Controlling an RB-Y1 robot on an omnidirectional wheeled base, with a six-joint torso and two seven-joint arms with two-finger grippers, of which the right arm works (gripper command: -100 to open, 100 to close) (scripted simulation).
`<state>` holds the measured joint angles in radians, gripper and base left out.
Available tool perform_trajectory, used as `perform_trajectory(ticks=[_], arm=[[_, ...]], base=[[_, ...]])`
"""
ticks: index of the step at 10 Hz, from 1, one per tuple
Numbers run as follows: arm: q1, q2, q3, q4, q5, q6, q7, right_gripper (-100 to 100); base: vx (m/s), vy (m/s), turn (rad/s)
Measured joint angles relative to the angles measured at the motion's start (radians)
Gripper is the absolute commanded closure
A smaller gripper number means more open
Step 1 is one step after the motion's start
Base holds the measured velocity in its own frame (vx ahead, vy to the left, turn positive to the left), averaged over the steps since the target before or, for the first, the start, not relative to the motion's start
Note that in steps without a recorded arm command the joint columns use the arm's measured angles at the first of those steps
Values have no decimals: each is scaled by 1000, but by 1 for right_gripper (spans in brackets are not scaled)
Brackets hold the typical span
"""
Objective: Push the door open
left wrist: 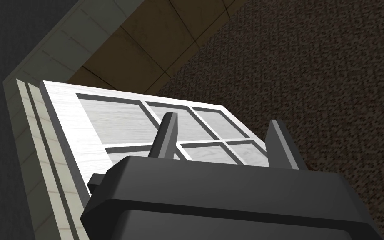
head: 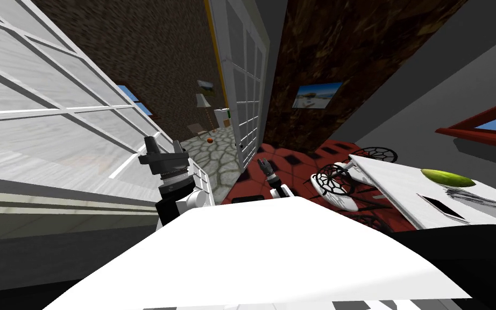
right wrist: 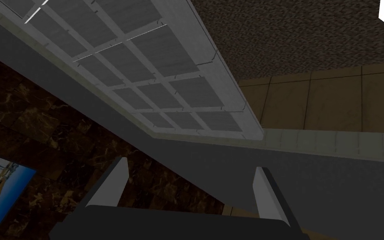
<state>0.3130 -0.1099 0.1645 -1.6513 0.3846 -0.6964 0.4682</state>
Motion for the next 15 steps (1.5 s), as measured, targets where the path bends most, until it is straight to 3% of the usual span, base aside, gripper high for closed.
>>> perform_trajectory(ticks=[2, 9, 15], arm=[[-6, -3, 7, 46, 14, -21, 39, -100], [-37, 1, 45, 169, 70, -40, 166, -100], [-62, 10, 69, 289, 112, -75, 275, -100]], base=[[149, -54, 58], [113, -48, 54], [118, -56, 58]])
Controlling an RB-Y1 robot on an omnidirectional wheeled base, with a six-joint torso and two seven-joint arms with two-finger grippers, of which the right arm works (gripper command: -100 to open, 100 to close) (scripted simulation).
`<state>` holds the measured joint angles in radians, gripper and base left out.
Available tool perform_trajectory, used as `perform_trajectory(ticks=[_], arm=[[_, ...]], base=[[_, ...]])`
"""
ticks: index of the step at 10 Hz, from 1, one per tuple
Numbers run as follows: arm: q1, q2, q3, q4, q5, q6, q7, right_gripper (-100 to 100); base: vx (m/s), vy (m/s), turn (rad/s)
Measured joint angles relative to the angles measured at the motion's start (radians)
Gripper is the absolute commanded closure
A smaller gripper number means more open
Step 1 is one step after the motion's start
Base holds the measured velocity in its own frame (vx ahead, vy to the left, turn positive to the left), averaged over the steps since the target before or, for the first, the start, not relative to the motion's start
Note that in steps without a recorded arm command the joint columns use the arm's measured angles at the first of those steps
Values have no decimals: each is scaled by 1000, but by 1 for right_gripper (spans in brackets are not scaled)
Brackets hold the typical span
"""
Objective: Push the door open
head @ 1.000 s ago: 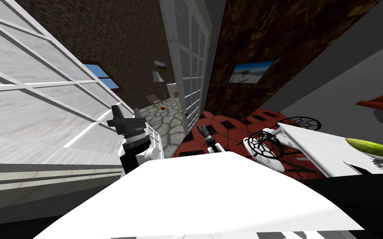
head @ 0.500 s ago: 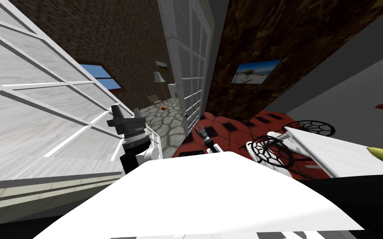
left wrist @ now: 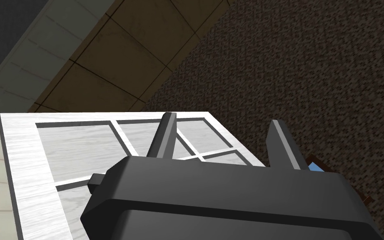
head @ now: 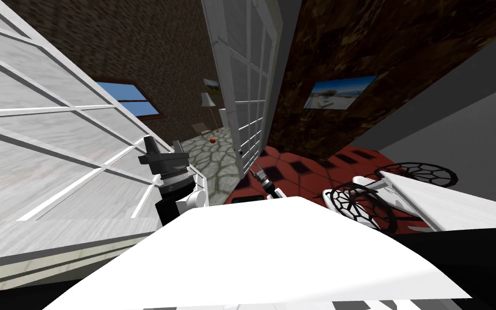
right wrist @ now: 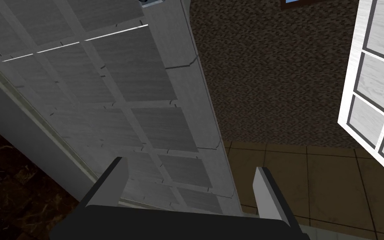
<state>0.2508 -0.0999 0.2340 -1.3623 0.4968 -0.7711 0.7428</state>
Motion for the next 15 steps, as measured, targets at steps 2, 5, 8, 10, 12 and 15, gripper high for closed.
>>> perform_trajectory(ticks=[2, 5, 8, 10, 12, 15], arm=[[-18, 5, 7, 52, 15, -13, 39, -100], [-28, 9, 24, 105, 40, -23, 94, -100], [-39, 19, 39, 155, 63, -31, 147, -100], [-47, 26, 46, 194, 75, -43, 180, -100], [-65, 35, 53, 248, 91, -56, 221, -100], [-64, 47, 74, 282, 117, -61, 274, -100]], base=[[137, -62, 62], [141, -58, 52], [122, -55, 51], [142, -62, 58], [171, -79, 66], [130, -90, 39]])
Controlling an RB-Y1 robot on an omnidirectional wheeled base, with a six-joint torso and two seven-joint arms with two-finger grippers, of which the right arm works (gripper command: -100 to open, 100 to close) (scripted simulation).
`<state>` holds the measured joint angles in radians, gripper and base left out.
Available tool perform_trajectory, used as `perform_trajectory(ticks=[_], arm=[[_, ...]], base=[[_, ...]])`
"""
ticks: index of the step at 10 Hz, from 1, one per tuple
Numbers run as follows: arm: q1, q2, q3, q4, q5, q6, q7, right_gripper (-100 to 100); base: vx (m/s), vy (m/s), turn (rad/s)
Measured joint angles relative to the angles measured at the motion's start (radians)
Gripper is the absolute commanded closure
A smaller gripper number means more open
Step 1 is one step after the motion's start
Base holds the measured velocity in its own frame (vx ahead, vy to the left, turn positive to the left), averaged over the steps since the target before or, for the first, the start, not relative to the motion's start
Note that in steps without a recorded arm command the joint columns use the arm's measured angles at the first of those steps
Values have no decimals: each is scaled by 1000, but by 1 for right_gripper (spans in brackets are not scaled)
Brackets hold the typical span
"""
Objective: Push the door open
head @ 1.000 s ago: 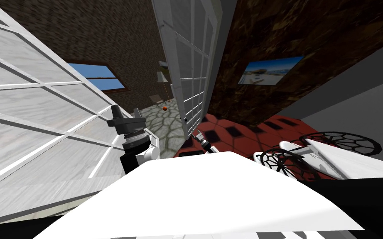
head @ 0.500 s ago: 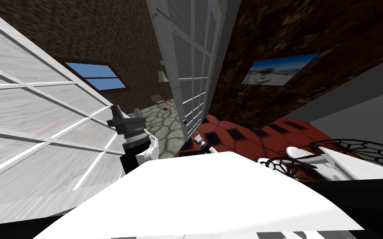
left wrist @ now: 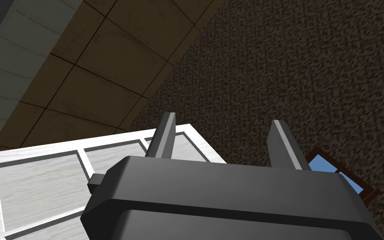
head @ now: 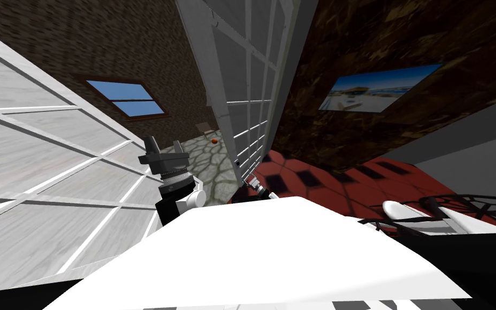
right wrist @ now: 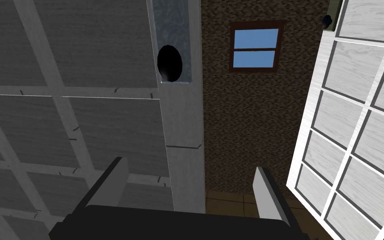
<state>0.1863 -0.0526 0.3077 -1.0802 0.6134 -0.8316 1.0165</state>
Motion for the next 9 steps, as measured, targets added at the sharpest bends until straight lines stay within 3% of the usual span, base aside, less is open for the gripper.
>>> perform_trajectory(ticks=[7, 9], arm=[[-36, 39, 20, 123, 38, -30, 101, -100], [-37, 47, 26, 137, 46, -34, 120, -100]], base=[[142, -63, 47], [89, 10, 17]])
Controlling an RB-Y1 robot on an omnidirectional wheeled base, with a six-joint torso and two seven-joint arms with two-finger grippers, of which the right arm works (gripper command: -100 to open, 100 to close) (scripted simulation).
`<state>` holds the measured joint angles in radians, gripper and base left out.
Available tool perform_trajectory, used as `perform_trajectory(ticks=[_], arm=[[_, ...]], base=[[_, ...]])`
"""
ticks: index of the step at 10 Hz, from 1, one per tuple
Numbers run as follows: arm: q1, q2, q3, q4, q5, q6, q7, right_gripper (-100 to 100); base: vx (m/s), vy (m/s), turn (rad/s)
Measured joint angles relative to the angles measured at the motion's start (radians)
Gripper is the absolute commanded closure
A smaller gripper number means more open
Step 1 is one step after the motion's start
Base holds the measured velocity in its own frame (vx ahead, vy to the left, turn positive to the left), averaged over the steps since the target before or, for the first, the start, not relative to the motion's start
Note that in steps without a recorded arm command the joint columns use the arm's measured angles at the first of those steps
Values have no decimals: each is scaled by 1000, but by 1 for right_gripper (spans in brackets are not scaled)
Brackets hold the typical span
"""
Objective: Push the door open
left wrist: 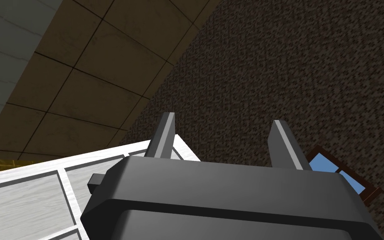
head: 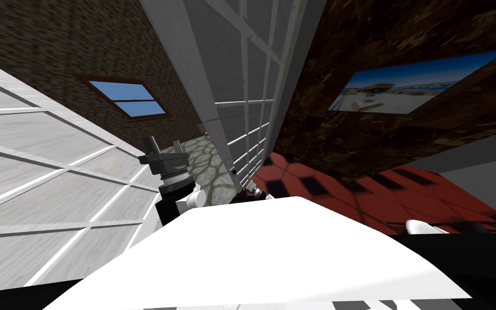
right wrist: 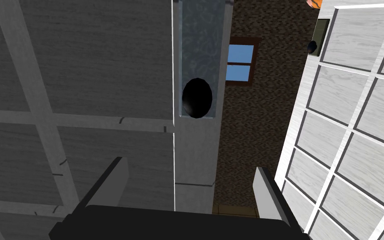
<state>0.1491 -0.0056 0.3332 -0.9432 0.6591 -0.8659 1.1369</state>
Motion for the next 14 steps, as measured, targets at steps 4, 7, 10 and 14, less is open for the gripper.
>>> perform_trajectory(ticks=[4, 7, 10, 14], arm=[[-2, -29, -3, 2, -3, 4, 1, -100], [-9, -14, -9, 23, -9, -2, 11, -100], [-7, -4, -9, 19, -9, -1, 11, 100], [-7, -5, -9, 19, -9, -1, 11, 100]], base=[[142, 132, 16], [138, 148, 14], [8, 10, -1], [-9, -11, 0]])
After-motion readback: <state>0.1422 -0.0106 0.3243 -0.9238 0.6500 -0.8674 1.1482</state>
